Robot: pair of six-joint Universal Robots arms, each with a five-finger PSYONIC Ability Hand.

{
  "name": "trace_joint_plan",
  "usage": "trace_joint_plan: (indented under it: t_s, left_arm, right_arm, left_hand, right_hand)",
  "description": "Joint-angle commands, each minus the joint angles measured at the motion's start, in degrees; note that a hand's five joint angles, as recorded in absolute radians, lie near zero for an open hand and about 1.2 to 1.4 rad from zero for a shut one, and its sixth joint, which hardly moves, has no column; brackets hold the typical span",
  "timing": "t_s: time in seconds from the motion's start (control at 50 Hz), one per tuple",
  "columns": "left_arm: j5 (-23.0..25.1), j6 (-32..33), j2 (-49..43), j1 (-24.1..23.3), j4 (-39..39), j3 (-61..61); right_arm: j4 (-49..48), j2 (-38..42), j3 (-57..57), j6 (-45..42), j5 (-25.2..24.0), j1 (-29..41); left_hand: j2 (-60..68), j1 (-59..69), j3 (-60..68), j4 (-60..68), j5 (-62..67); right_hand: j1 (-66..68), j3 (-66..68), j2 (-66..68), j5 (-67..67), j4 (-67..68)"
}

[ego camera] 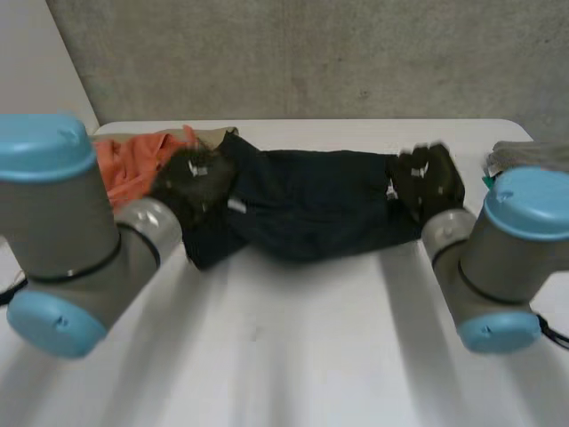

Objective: Fold the laundry.

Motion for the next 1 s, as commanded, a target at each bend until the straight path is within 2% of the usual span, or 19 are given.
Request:
trace_joint_plan:
  t_s: [0.02, 0.08, 0.12, 0.14, 0.22, 0.28, 0.32, 0.36, 0.5, 0.6, 0.72, 0.78, 0.92, 0.94, 0.96, 0.98, 1.0]
  left_arm:
    - [1.00, 0.04, 4.20, -1.28, -9.86, -4.11]
    - [2.40, 0.39, 7.54, -2.85, -20.66, -4.55]
    - [2.58, 1.01, 8.52, -3.82, -26.04, -4.72]
    - [2.93, 2.14, 9.13, -4.79, -31.81, -5.07]
    - [3.20, 5.39, 9.66, -6.20, -43.78, -6.39]
    - [4.95, 7.50, 9.66, -6.73, -46.37, -6.48]
    - [5.57, 7.86, 9.66, -6.64, -46.28, -6.05]
    - [5.83, 7.60, 9.40, -6.21, -44.89, -4.30]
    - [2.41, 6.90, 3.17, -1.99, -33.29, 7.21]
    - [-3.12, 7.60, -7.28, -0.23, -24.32, 19.25]
    - [-7.08, 10.05, -19.84, 0.12, -21.24, 35.75]
    - [-7.26, 10.15, -25.99, -0.14, -21.23, 44.97]
    - [-7.70, 10.68, -36.20, -1.63, -20.97, 59.95]
    - [-8.14, 10.94, -38.48, -1.89, -21.06, 62.92]
    - [-8.49, 11.38, -40.33, -2.07, -21.14, 65.21]
    - [-8.75, 11.64, -41.13, -2.16, -21.23, 66.11]
    - [-9.19, 11.99, -41.75, -2.42, -21.49, 66.90]
  right_arm:
    - [14.59, -8.03, 5.31, -6.39, -0.19, -1.08]
    - [25.92, -14.45, 6.81, -9.73, -2.12, -2.57]
    - [30.17, -16.74, 7.33, -11.15, -3.53, -3.98]
    - [34.71, -18.84, 8.12, -12.81, -5.19, -5.38]
    - [45.18, -22.98, 10.23, -19.21, -9.41, -8.80]
    - [49.42, -24.57, 11.47, -23.44, -11.79, -11.01]
    - [49.44, -25.28, 11.56, -26.35, -14.60, -12.42]
    - [47.52, -24.50, 11.21, -25.66, -15.84, -12.51]
    - [36.18, -17.64, 5.76, -12.57, -13.74, -9.61]
    - [27.47, -10.00, -1.00, -4.48, -6.27, -6.80]
    - [19.48, -1.04, -9.43, 0.88, 3.56, -3.20]
    - [15.09, 2.47, -13.12, 2.03, 6.64, -2.05]
    - [5.50, 10.30, -18.94, 1.68, 9.56, -0.29]
    - [3.14, 12.40, -20.07, 1.51, 9.99, -0.03]
    - [3.12, 12.42, -20.08, 1.50, 10.00, -0.03]
    - [0.94, 15.73, -22.09, 1.42, 10.95, 0.32]
    - [0.57, 16.29, -22.45, 1.42, 11.31, 0.32]
  left_hand:
    - [11.58, 13.83, 11.77, 11.26, 12.74]
    - [11.58, 13.83, 11.77, 11.26, 12.74]
    - [11.58, 13.83, 11.77, 11.26, 12.74]
    - [11.58, 13.83, 11.77, 11.26, 12.74]
    - [11.58, 13.83, 11.77, 11.26, 12.74]
    - [11.58, 13.83, 11.77, 11.26, 12.74]
    - [11.58, 13.83, 11.77, 11.26, 12.74]
    - [11.58, 13.83, 11.77, 11.26, 12.74]
    - [11.58, 13.83, 11.77, 11.26, 12.74]
    - [11.58, 13.83, 11.77, 11.26, 12.74]
    - [11.58, 13.83, 11.77, 11.26, 12.74]
    - [11.58, 13.83, 11.77, 11.26, 12.74]
    - [11.58, 13.83, 11.77, 11.26, 12.74]
    - [9.27, 11.52, 9.46, 8.95, 10.42]
    - [-16.90, -14.65, -16.71, -17.22, -15.74]
    - [-35.98, -33.73, -35.79, -36.30, -34.82]
    - [-57.65, -55.40, -57.46, -57.97, -56.50]
  right_hand:
    - [17.26, 12.11, 12.97, 11.54, 11.51]
    - [17.26, 12.11, 12.97, 11.54, 11.51]
    - [17.26, 12.11, 12.97, 11.54, 11.51]
    - [17.26, 12.11, 12.97, 11.54, 11.51]
    - [17.26, 12.11, 12.97, 11.54, 11.51]
    - [17.26, 12.11, 12.97, 11.54, 11.51]
    - [17.26, 12.11, 12.97, 11.54, 11.51]
    - [17.26, 12.11, 12.97, 11.54, 11.51]
    - [17.26, 12.11, 12.97, 11.54, 11.51]
    - [17.26, 12.11, 12.97, 11.54, 11.51]
    - [17.26, 12.11, 12.97, 11.54, 11.51]
    - [17.26, 12.11, 12.97, 11.54, 11.51]
    - [17.26, 12.11, 12.97, 11.54, 11.51]
    - [-7.08, -12.23, -11.37, -12.80, -12.82]
    - [-7.32, -12.47, -11.61, -13.04, -13.07]
    - [-52.74, -57.89, -57.03, -58.46, -58.49]
    - [-52.74, -57.89, -57.03, -58.46, -58.49]
